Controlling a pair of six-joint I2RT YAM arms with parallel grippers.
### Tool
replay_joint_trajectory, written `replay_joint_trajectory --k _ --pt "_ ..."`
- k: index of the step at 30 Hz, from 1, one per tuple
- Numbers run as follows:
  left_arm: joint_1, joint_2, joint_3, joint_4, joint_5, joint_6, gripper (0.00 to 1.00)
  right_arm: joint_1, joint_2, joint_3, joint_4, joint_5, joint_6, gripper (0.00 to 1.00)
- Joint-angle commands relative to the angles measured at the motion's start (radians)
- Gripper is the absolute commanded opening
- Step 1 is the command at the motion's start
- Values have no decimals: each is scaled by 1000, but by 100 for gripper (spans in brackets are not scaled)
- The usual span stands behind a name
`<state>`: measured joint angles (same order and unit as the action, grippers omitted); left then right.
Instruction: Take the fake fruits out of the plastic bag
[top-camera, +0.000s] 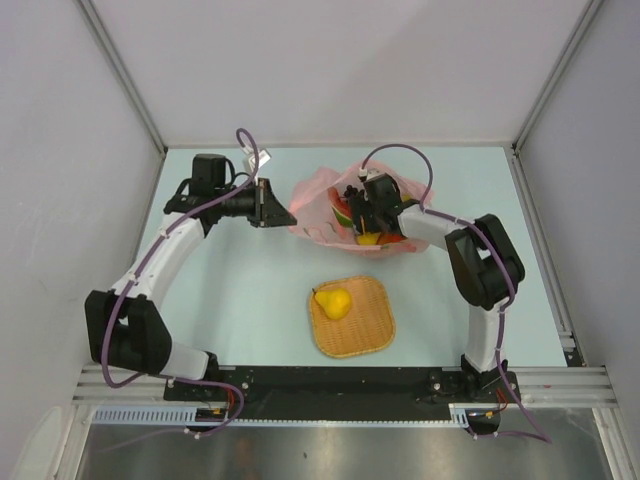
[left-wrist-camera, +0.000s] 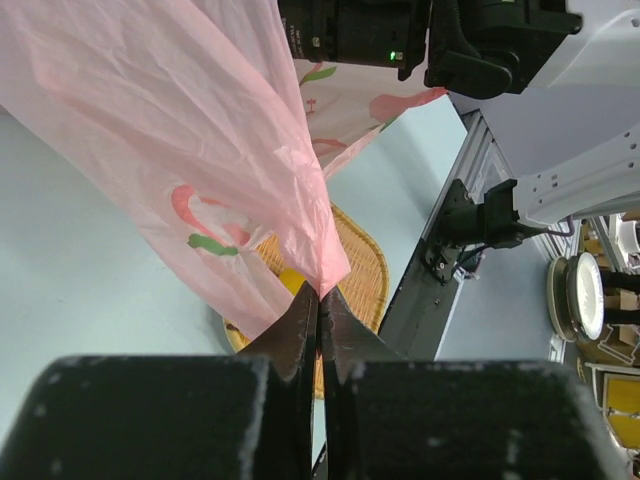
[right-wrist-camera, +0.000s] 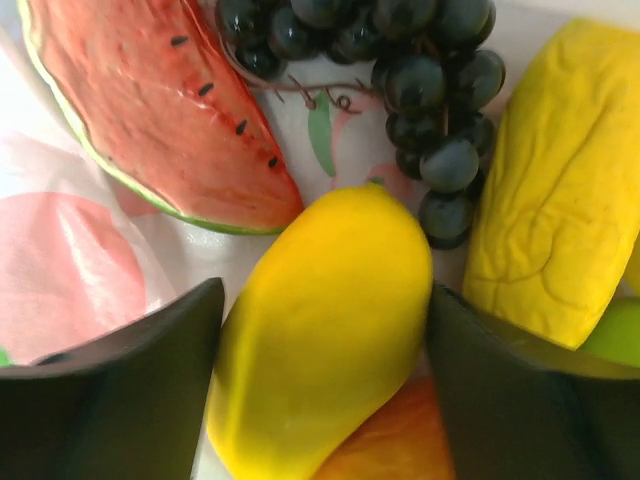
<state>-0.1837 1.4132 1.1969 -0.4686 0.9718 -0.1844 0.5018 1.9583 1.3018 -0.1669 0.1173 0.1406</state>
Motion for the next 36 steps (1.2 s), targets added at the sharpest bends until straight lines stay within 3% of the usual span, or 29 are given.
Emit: replay_joint_trajectory --k 1,4,7,18,24,29,36 --pt "-14 15 41 7 2 0 2 -22 -13 -3 6 -30 2 67" --pt "-17 24 46 16 -7 0 2 -19 -84 -3 44 -60 -71 42" --pt "-20 41 64 24 -13 -3 2 -8 -174 -3 49 -105 -116 33" --pt "-23 154 210 77 -15 -67 2 93 -553 -99 -118 -278 -303 29" --pt "-46 184 242 84 -31 -70 2 257 -765 -185 -220 -372 -484 27" --pt "-97 136 217 78 -65 -37 3 340 -811 -281 -310 -430 -601 27" --pt "-138 35 144 44 -105 29 3 291 -689 -418 -133 -407 -679 26"
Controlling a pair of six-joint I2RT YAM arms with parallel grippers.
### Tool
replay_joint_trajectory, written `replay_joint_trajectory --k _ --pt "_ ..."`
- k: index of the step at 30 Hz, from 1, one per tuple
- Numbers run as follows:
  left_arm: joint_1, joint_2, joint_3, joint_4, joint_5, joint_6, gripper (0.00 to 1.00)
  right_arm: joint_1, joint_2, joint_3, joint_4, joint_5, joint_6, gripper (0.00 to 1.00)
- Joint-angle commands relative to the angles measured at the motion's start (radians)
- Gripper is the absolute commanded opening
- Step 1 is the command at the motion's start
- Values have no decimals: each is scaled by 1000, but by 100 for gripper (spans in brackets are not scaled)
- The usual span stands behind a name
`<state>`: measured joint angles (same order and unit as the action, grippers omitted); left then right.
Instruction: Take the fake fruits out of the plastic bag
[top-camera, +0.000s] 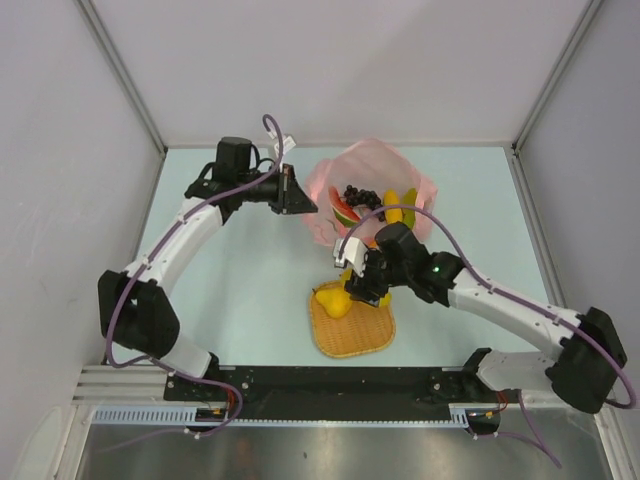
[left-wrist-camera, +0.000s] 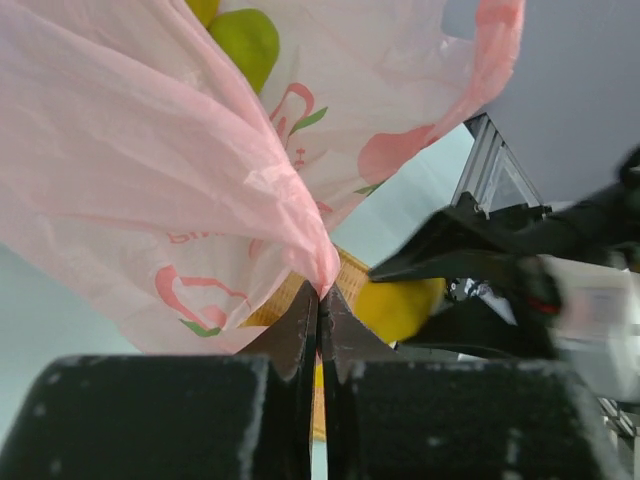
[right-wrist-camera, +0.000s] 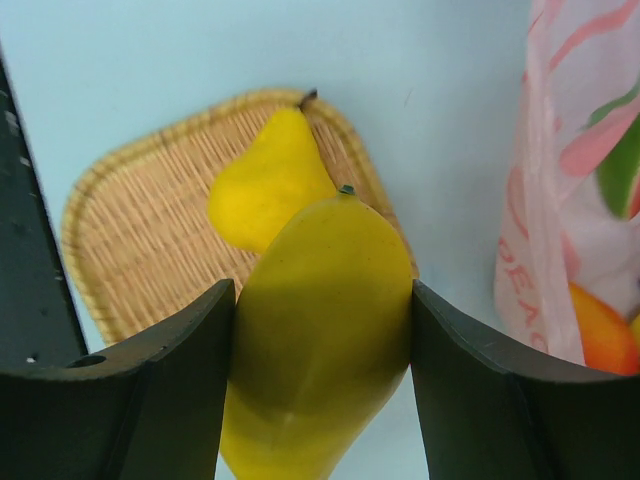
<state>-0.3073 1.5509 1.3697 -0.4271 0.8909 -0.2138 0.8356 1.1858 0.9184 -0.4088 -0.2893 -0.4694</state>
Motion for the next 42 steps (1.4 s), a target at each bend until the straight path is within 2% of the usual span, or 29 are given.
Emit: replay_joint_trajectory --k 1,10,24,28,35,42 --pt "-15 -112 -38 -1 -27 62 3 -56 101 -41 132 -2 -64 26" --pt "-15 -178 -93 -10 -43 94 5 -78 254 -52 223 -31 -138 31" --pt "-15 -153 -103 -1 -37 91 6 -58 340 -50 301 -51 -169 39" --pt "-16 -141 -103 7 -26 83 6 -52 359 -50 286 -60 -199 53" --pt "-16 -123 -100 17 -18 76 6 -59 339 -49 294 -25 -209 85" --pt "-16 -92 -74 24 -3 59 6 -53 236 -47 210 -5 -236 95"
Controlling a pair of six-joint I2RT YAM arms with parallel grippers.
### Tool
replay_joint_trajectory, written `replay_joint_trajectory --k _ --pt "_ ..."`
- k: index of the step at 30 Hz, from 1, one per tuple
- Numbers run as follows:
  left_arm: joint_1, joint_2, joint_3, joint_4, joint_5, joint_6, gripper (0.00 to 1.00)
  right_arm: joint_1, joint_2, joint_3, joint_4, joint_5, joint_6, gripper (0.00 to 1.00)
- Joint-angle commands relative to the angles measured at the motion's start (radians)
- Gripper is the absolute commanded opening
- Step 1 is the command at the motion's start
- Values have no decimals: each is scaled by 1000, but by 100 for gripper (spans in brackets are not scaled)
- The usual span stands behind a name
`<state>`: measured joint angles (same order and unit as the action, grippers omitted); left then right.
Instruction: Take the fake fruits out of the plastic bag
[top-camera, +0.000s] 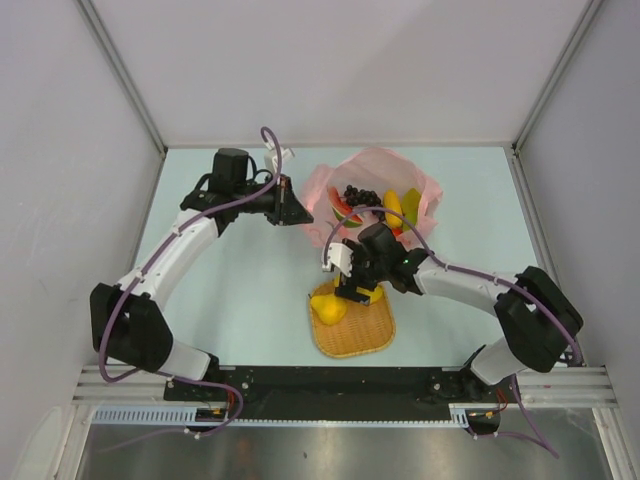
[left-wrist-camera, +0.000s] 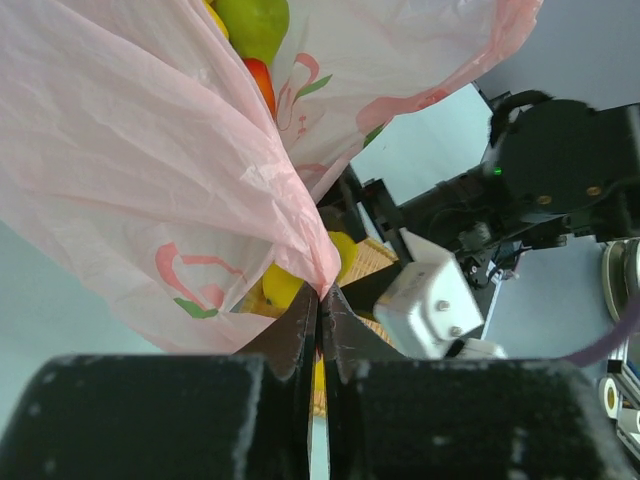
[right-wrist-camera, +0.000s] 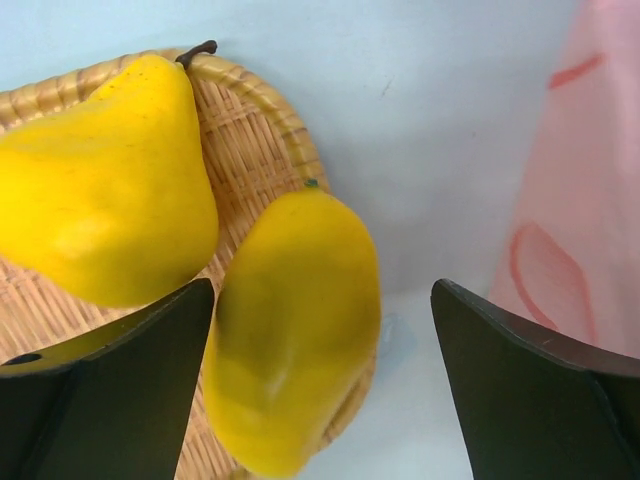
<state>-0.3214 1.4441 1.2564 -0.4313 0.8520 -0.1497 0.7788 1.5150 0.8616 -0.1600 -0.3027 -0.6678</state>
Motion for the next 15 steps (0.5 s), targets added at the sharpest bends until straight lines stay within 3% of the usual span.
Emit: replay_joint_trajectory --k 1,8,11,12,15 --pt "-4 22 46 29 39 -7 6 2 -126 10 -68 7 -39 95" --pt "-5 33 55 35 39 -14 5 4 -356 39 -125 0 26 94" --pt "-5 33 60 31 47 -17 5 -2 -416 48 23 130 164 90" --pt "-10 32 63 31 48 -19 5 -13 -415 50 113 199 184 88" --pt "-21 25 66 29 56 -27 3 -68 -353 77 236 255 227 68"
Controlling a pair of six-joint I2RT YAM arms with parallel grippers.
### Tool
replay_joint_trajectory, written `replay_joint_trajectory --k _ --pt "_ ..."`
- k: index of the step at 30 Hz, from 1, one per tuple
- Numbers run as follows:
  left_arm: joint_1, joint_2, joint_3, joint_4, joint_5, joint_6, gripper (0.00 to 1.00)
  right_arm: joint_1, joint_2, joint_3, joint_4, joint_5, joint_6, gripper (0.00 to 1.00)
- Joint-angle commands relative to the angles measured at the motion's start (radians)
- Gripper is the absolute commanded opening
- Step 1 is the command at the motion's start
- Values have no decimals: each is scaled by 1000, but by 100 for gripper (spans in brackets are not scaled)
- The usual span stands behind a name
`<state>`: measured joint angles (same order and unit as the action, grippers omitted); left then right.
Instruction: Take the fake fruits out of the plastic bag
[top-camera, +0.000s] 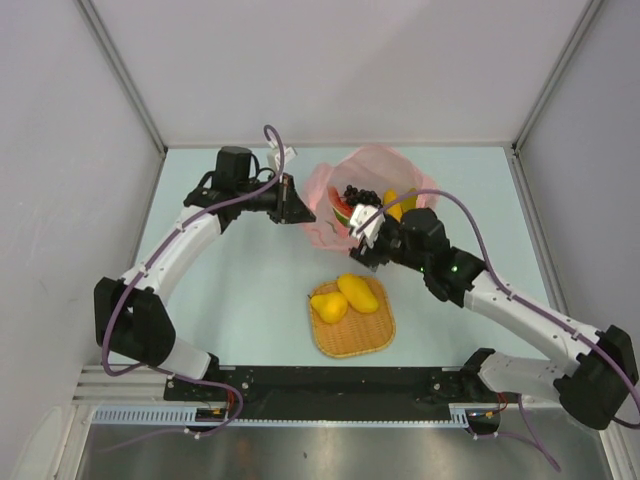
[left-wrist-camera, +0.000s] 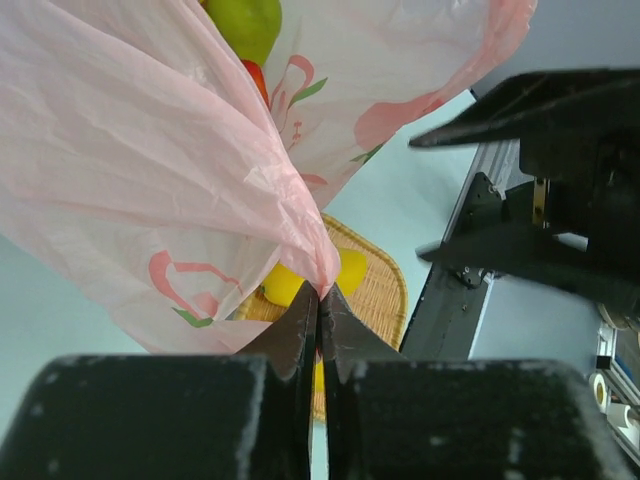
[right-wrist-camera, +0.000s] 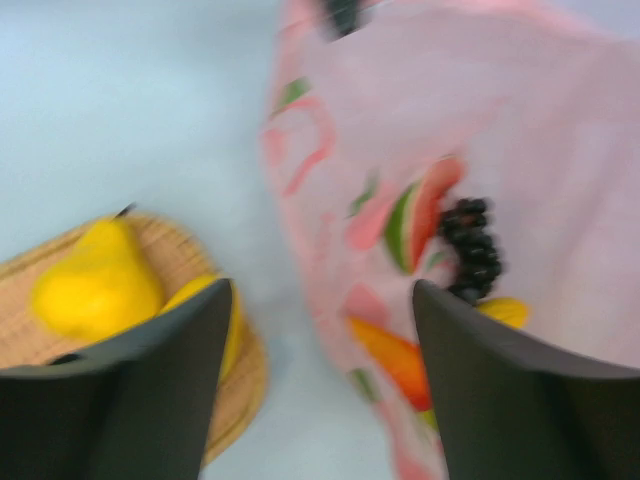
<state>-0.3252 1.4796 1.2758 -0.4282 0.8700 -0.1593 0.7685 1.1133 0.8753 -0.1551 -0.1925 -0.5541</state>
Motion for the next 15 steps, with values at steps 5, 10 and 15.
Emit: replay_joint_trajectory --k 5,10,15 --pt "-40 -19 59 20 49 -22 1 -115 249 151 258 150 68 51" --pt "-51 -51 71 8 47 -3 1 -172 422 169 184 160 5 50" --pt "-63 -81 66 -35 15 55 2 -193 350 117 -44 110 82 48"
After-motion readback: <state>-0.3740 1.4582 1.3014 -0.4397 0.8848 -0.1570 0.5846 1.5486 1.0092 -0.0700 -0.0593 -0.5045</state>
